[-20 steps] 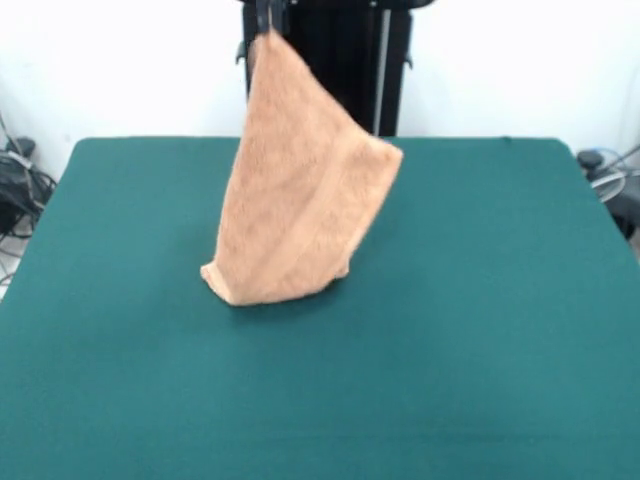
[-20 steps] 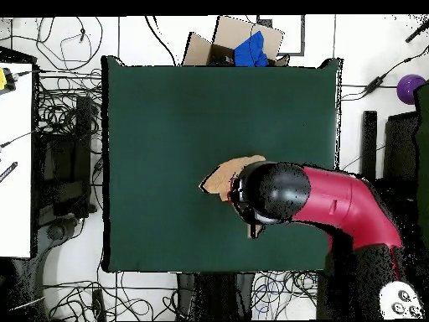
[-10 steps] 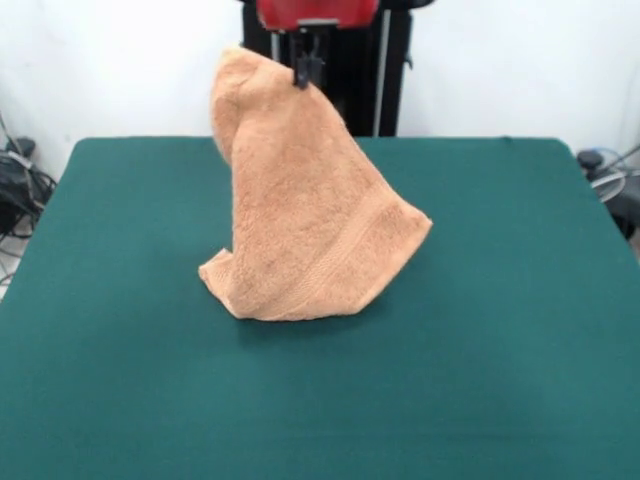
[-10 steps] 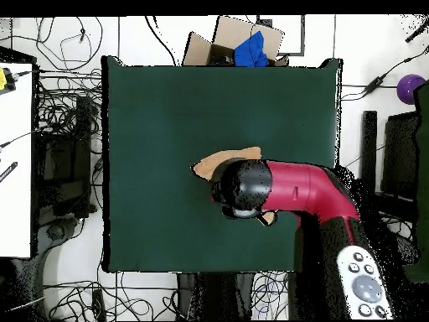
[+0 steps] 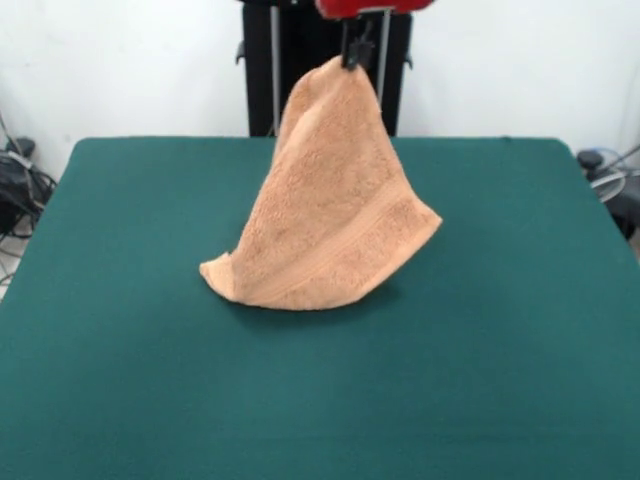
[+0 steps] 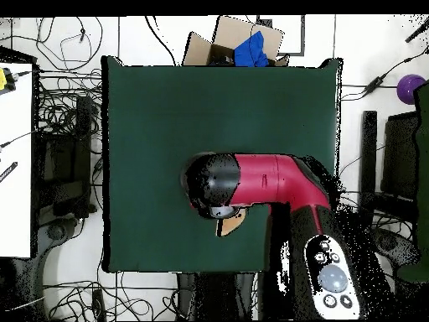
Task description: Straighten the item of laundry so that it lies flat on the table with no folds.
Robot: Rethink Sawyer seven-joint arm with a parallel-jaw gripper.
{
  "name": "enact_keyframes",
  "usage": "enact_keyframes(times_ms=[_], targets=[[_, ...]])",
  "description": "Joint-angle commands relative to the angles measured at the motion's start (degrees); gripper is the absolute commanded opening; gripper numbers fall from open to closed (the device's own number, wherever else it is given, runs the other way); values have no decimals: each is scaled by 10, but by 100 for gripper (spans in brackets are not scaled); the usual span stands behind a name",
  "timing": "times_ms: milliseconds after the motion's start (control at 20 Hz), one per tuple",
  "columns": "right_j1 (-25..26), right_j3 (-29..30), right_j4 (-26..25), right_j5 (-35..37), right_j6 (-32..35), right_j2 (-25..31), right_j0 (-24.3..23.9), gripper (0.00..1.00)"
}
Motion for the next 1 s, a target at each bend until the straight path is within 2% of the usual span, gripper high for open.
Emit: enact_keyframes(times_ms=[50, 250, 500, 650, 1000], targets=[[-54, 17, 3, 108, 64, -33, 17, 0], [-85, 25, 5, 161, 33, -25, 12, 0], [-126, 65, 20, 184, -7, -16, -1, 0], [-122, 104, 18, 145, -31, -12, -13, 0], [-98, 143, 13, 86, -56, 6, -41, 0]])
